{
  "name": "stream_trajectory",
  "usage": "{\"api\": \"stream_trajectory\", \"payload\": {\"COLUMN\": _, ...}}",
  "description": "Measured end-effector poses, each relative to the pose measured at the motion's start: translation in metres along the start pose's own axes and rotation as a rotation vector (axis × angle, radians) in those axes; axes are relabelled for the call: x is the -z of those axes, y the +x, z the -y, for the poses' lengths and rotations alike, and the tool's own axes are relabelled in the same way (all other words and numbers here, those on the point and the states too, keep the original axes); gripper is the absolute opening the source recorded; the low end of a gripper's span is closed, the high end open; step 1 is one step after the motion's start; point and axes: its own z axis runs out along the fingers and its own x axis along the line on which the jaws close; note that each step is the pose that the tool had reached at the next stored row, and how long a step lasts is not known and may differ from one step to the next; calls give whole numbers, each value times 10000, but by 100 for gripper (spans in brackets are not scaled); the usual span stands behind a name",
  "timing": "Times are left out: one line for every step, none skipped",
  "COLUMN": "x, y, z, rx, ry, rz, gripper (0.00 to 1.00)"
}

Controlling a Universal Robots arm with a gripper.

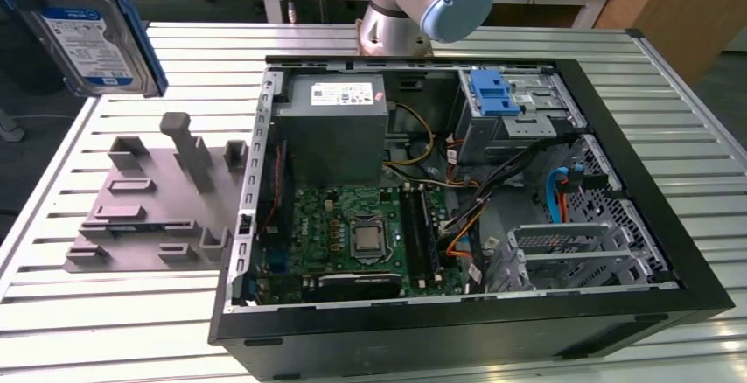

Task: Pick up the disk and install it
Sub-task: 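Pick up the disk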

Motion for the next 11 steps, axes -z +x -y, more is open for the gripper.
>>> {"api": "stream_trajectory", "payload": {"x": 7, "y": 0, "z": 0, "rx": 0, "ry": -1, "rz": 0, "gripper": 36}}
{"api": "stream_trajectory", "payload": {"x": 14, "y": 0, "z": 0, "rx": 0, "ry": 0, "rz": 0, "gripper": 36}}
{"api": "stream_trajectory", "payload": {"x": 21, "y": 0, "z": 0, "rx": 0, "ry": 0, "rz": 0, "gripper": 36}}
{"api": "stream_trajectory", "payload": {"x": 27, "y": 0, "z": 0, "rx": 0, "ry": 0, "rz": 0, "gripper": 36}}
{"api": "stream_trajectory", "payload": {"x": 38, "y": 0, "z": 0, "rx": 0, "ry": -1, "rz": 0, "gripper": 36}}
{"api": "stream_trajectory", "payload": {"x": 43, "y": 0, "z": 0, "rx": 0, "ry": -1, "rz": 0, "gripper": 36}}
{"api": "stream_trajectory", "payload": {"x": 49, "y": 0, "z": 0, "rx": 0, "ry": -1, "rz": 0, "gripper": 36}}
{"api": "stream_trajectory", "payload": {"x": 55, "y": 1, "z": 0, "rx": 0, "ry": 0, "rz": 0, "gripper": 36}}
{"api": "stream_trajectory", "payload": {"x": 62, "y": 1, "z": 0, "rx": 0, "ry": 0, "rz": 0, "gripper": 36}}
{"api": "stream_trajectory", "payload": {"x": 69, "y": 1, "z": 0, "rx": 1, "ry": 0, "rz": 0, "gripper": 36}}
{"api": "stream_trajectory", "payload": {"x": 74, "y": 1, "z": 0, "rx": 1, "ry": 0, "rz": 0, "gripper": 36}}
